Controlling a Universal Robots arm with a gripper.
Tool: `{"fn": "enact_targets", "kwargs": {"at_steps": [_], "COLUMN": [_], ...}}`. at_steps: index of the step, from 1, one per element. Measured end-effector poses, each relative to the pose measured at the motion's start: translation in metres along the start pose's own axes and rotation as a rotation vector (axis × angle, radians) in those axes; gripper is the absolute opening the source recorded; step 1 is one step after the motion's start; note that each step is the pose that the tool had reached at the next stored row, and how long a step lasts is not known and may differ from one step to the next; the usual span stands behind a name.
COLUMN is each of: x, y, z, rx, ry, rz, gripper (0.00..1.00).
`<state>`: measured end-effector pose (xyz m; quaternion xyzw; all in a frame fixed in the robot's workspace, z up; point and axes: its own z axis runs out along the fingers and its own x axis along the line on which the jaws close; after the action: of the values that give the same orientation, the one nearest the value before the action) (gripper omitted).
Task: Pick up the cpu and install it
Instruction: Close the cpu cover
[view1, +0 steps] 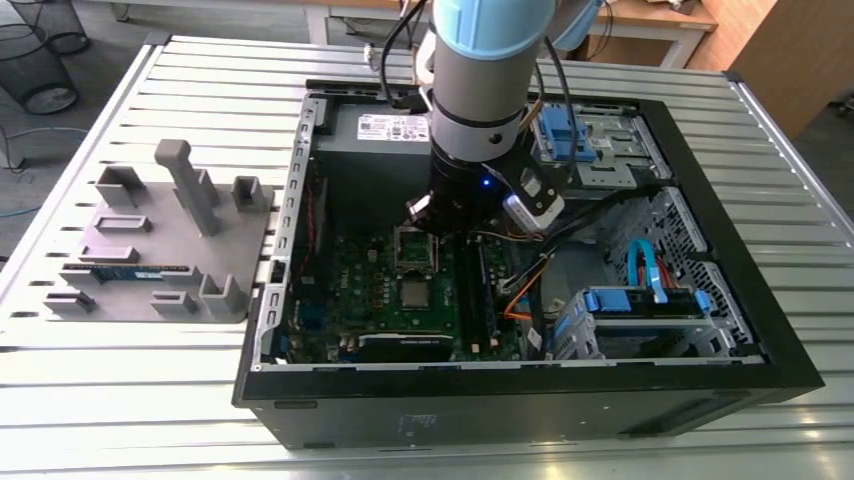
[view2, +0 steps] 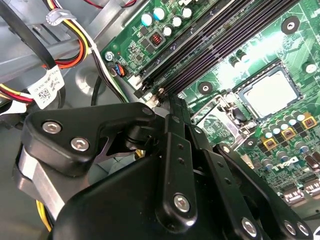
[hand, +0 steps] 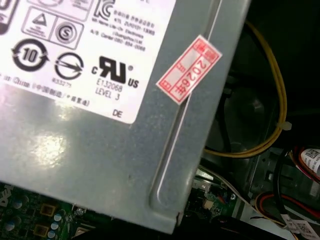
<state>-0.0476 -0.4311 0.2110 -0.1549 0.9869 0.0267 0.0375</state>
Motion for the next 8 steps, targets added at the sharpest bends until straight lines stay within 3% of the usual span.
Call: {"fn": "enact_targets", "kwargs": {"at_steps": [5, 8], "x": [0.0, -0.0006], "y": [0.0, 0.0001], "z": [0.0, -0.0034], "rx": [-0.0003, -0.0079], "ry": [-0.0001, -0.0025], "rz": [0.0, 0.0], "gripper": [0.11, 0.11]}}
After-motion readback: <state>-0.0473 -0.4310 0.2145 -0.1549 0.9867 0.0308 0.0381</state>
